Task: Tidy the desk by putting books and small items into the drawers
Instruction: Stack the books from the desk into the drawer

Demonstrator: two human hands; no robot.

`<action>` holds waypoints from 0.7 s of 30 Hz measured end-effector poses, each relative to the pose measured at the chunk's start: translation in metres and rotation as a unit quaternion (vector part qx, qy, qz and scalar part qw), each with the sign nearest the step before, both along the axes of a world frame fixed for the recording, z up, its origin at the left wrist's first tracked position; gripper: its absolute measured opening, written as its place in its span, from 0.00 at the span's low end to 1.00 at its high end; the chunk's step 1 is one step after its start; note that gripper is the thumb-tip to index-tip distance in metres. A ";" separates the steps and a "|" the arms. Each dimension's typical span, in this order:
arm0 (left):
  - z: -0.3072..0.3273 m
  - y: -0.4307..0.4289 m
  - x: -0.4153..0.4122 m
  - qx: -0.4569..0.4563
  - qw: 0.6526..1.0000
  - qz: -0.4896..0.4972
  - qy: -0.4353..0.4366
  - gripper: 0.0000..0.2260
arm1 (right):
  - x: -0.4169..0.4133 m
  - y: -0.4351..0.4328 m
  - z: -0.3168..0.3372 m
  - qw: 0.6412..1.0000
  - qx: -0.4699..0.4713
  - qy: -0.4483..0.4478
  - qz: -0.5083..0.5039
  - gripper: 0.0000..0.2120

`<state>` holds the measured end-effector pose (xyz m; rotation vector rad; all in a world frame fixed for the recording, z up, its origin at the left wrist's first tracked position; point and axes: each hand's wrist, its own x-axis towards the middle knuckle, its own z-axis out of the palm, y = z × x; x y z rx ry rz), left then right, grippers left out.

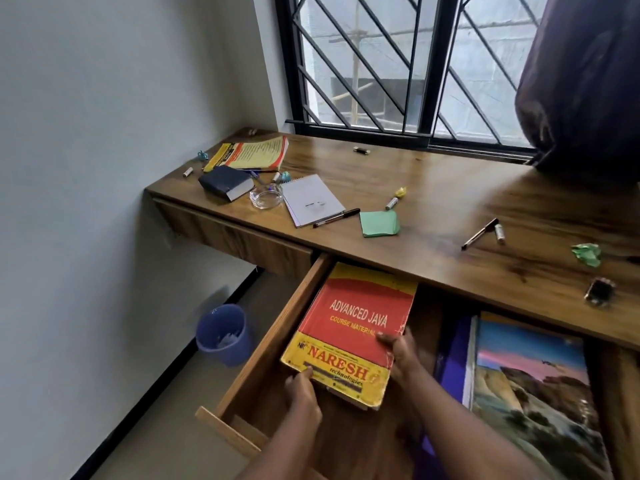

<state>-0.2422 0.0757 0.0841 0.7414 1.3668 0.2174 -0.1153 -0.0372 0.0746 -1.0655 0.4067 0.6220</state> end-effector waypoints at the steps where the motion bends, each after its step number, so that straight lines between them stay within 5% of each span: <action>1: -0.002 0.000 0.002 0.000 1.000 0.012 0.002 0.18 | 0.002 0.003 -0.006 1.000 -0.026 0.005 0.000 0.21; 6: -0.004 -0.002 0.009 0.025 0.998 0.048 -0.011 0.13 | 0.016 0.013 -0.016 0.981 -0.190 -0.009 0.030 0.17; 15: -0.015 -0.005 0.031 0.049 0.996 0.072 -0.024 0.16 | 0.033 -0.001 -0.012 0.974 -0.198 -0.066 0.089 0.15; 21: -0.022 0.006 0.049 0.096 0.994 -0.012 0.046 0.13 | 0.048 0.017 -0.028 0.950 -0.289 -0.080 0.088 0.18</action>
